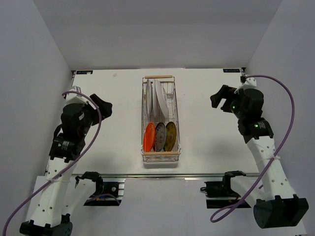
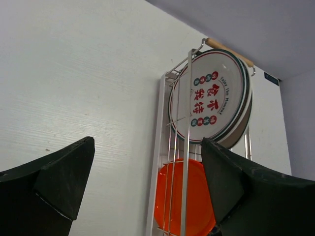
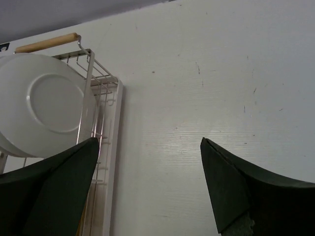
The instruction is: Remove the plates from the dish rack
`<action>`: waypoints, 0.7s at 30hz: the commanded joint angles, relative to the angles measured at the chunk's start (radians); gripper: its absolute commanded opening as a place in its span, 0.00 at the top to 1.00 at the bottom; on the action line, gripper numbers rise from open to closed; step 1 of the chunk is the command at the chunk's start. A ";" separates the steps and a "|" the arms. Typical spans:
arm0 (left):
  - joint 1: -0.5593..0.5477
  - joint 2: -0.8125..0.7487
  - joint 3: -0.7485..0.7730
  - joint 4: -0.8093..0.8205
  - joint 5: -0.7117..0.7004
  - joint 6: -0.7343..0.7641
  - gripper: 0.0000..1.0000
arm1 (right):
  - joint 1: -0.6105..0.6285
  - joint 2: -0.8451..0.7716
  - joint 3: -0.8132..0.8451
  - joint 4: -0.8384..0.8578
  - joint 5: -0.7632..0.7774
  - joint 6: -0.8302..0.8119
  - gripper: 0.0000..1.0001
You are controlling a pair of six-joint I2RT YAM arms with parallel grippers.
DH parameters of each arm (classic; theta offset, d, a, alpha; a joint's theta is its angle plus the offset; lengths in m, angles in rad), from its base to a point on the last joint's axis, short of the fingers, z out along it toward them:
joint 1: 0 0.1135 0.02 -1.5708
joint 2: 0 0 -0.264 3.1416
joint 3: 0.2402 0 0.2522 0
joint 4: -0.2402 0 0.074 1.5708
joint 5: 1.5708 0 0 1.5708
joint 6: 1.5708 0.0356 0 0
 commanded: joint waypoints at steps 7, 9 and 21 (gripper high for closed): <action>0.005 0.021 -0.065 0.076 0.005 -0.024 0.02 | -0.003 0.122 0.092 -0.125 -0.048 -0.009 0.11; 0.005 0.030 -0.064 0.082 0.016 -0.021 0.02 | 0.000 0.160 0.154 -0.162 -0.186 -0.046 0.11; -0.005 0.084 -0.076 0.104 0.068 -0.007 0.02 | 0.325 0.284 0.336 -0.232 -0.262 -0.043 0.11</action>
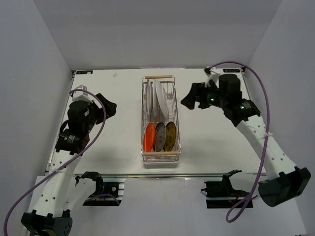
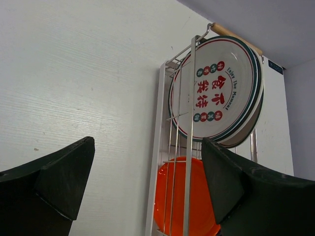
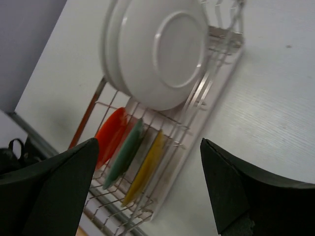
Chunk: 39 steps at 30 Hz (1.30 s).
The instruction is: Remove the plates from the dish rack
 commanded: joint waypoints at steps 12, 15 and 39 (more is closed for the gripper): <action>-0.004 0.015 -0.044 0.013 0.034 -0.003 0.02 | 0.512 0.268 0.238 -0.225 0.284 -0.025 0.14; -0.004 0.018 -0.045 0.012 0.037 -0.003 0.02 | 0.555 0.311 0.239 -0.234 0.305 -0.003 0.17; -0.004 0.003 -0.068 -0.011 0.011 -0.026 0.02 | 0.661 0.570 0.284 -0.225 0.489 0.310 0.66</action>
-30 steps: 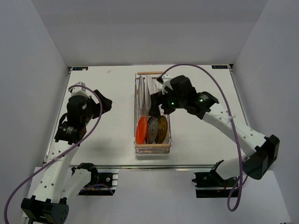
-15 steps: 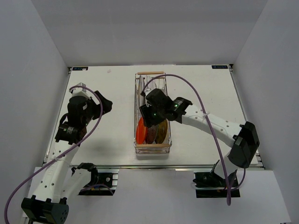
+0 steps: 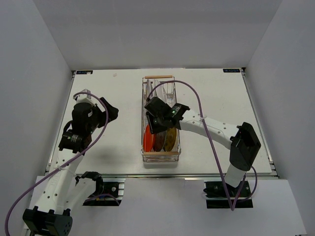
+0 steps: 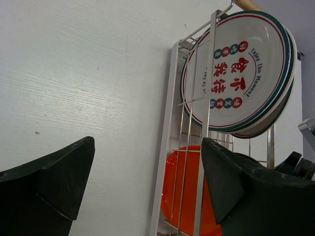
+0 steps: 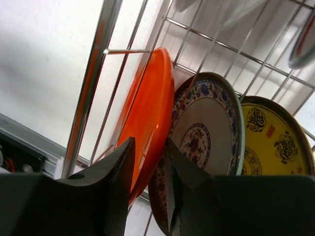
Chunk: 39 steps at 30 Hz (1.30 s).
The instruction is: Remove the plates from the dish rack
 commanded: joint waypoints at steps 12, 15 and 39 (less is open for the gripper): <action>-0.004 -0.031 -0.009 -0.003 -0.010 -0.018 0.02 | 0.028 0.001 0.132 -0.067 0.096 0.081 0.94; -0.004 -0.031 -0.010 -0.007 -0.012 -0.018 0.02 | 0.030 -0.014 0.170 -0.095 0.151 0.079 0.99; -0.013 -0.008 -0.027 0.044 0.039 -0.004 0.02 | -0.293 -0.678 -0.249 0.191 0.556 0.006 1.00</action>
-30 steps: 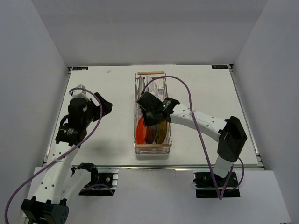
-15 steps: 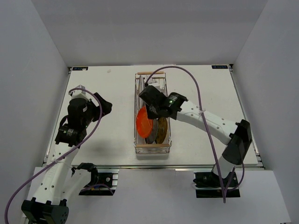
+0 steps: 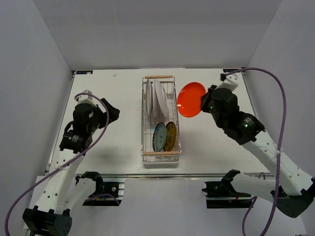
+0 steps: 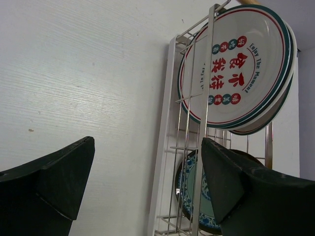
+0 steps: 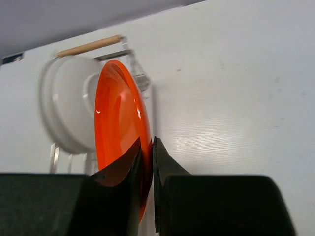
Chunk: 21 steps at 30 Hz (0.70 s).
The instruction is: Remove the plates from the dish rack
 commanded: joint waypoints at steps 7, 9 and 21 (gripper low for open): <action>-0.005 0.015 -0.037 0.067 0.079 0.019 0.02 | -0.306 0.039 -0.172 0.137 0.032 0.001 1.00; -0.005 0.024 -0.037 0.078 0.082 0.027 0.02 | -0.347 0.106 -0.190 0.155 -0.036 0.031 1.00; -0.005 0.052 -0.028 0.071 0.079 0.051 0.02 | -0.686 0.296 -0.480 0.648 -0.455 0.046 1.00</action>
